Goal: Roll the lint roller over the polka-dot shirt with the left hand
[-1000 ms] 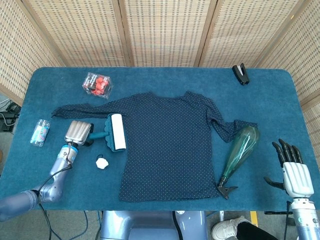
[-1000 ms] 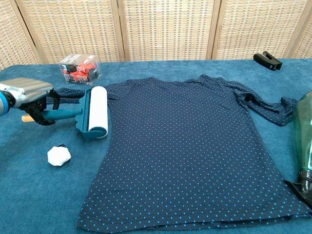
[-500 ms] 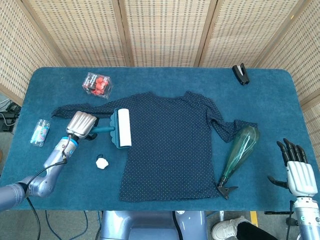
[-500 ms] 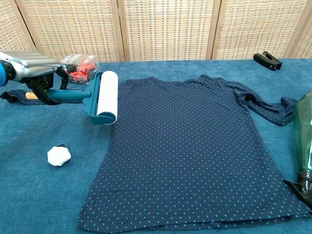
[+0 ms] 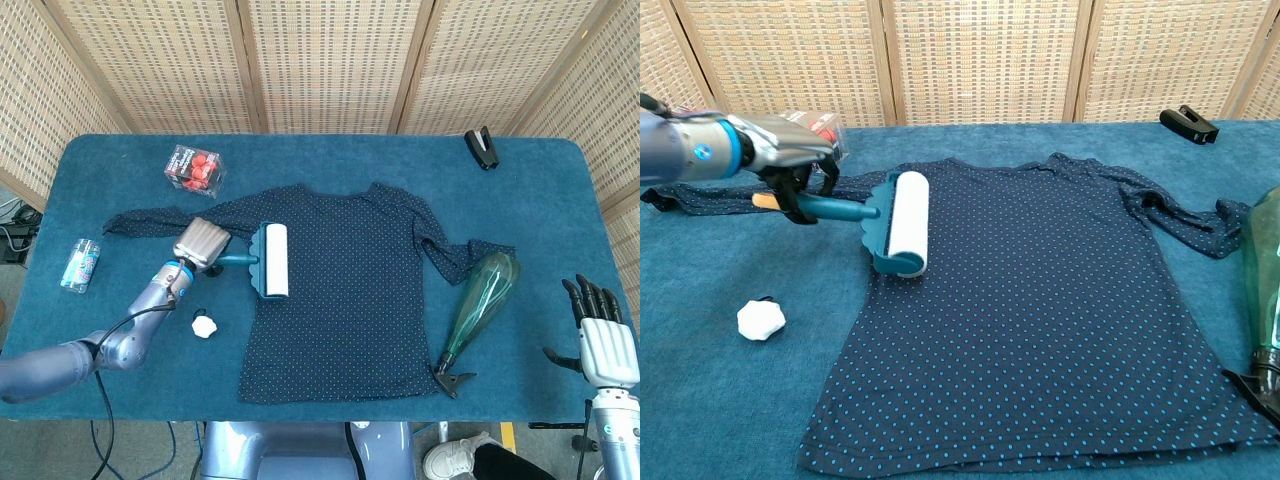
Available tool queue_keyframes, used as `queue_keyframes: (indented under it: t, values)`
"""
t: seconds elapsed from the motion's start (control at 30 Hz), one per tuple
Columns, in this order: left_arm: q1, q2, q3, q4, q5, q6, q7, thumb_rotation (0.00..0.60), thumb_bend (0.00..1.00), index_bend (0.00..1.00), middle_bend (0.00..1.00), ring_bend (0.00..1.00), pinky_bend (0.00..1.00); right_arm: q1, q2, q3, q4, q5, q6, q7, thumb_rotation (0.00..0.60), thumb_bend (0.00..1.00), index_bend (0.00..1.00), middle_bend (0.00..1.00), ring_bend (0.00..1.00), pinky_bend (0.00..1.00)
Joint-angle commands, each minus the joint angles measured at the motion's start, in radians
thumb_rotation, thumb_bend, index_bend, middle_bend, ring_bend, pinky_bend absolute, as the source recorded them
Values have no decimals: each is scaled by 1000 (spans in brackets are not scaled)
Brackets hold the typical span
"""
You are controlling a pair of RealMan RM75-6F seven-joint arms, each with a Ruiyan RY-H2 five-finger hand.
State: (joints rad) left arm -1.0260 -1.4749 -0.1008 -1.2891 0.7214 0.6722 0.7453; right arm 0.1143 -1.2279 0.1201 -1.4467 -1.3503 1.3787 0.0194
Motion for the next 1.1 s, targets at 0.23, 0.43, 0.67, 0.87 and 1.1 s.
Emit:
queue_keyframes:
  t: [0.23, 0.43, 0.67, 0.87, 1.1]
  values:
    - [-90, -100, 35, 99, -59, -52, 31, 600, 416, 888, 873, 735, 674, 4, -4, 3, 15, 11, -15, 6, 600, 87, 0, 0, 0, 0]
    - [-165, -190, 44, 170, -128, -70, 68, 600, 416, 888, 873, 735, 674, 6, -3, 6, 22, 17, -23, 15, 600, 87, 0, 0, 0, 0]
    - [-275, -279, 36, 225, -259, -62, 142, 600, 417, 888, 873, 735, 674, 11, -2, 3, 29, 18, -40, 28, 600, 87, 0, 0, 0, 0]
    - [-348, -305, 41, 197, -361, -24, 206, 600, 419, 888, 873, 735, 674, 9, -1, 3, 31, 13, -35, 39, 600, 86, 0, 0, 0, 0]
    - [-365, -282, 64, 149, -411, 5, 232, 600, 424, 888, 873, 735, 674, 6, 1, 1, 29, 6, -27, 42, 600, 87, 0, 0, 0, 0]
